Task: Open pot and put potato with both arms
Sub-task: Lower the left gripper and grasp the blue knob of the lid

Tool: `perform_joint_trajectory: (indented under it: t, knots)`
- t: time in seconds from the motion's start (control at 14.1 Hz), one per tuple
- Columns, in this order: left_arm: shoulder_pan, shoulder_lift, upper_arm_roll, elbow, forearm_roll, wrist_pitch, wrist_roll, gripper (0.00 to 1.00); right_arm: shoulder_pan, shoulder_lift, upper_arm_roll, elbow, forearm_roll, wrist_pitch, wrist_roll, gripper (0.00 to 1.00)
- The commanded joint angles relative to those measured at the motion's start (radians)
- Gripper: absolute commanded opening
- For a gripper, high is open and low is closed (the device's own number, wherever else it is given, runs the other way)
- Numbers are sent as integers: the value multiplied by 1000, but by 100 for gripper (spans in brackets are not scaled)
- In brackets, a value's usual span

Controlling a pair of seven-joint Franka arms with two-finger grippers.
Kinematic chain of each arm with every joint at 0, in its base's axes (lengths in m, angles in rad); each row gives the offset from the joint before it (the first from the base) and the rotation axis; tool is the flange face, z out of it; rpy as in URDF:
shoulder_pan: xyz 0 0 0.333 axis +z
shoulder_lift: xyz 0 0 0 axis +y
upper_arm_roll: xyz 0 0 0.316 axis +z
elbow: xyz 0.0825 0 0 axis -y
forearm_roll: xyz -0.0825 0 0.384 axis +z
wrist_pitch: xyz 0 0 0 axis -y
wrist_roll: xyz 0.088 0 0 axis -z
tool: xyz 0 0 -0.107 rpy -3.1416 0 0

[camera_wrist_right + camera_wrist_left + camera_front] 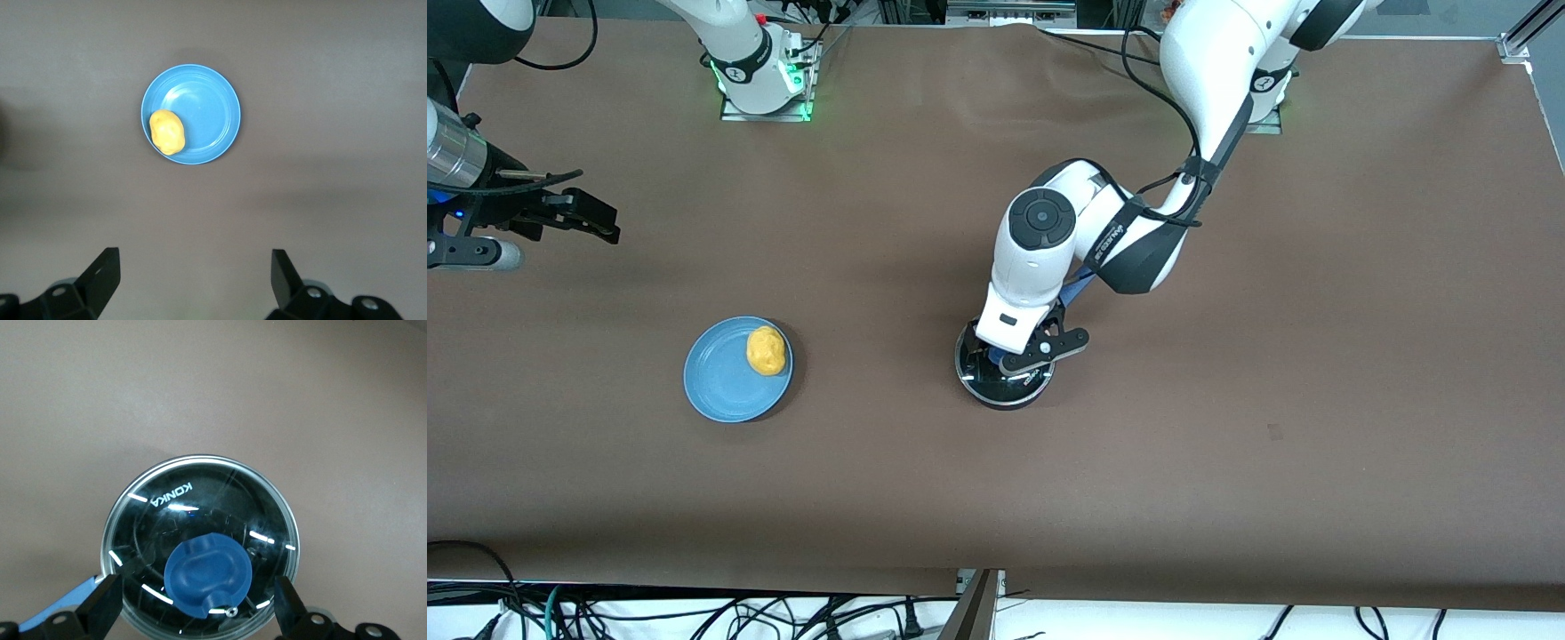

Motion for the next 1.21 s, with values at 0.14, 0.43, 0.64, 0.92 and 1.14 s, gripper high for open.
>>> perform_joint_trajectory:
  t: [0.14, 0.43, 0.64, 0.92, 1.14]
  knots:
    - [-38, 58, 34, 85, 38, -28, -22, 100, -3, -5, 1, 5, 5, 2, 2, 100]
    - [-49, 72, 36, 82, 39, -30, -25, 100, -11, -2, 0, 6, 51, 8, 2, 100]
    - [-50, 75, 36, 73, 42, -31, -29, 100, -30, 21, -6, 6, 136, 9, -12, 100]
    - [-50, 83, 39, 76, 42, -34, -31, 100, -24, 90, -5, 6, 130, 8, -13, 100]
    - [-59, 95, 47, 80, 41, -33, -51, 100, -8, 146, 6, 6, 127, 6, -15, 100]
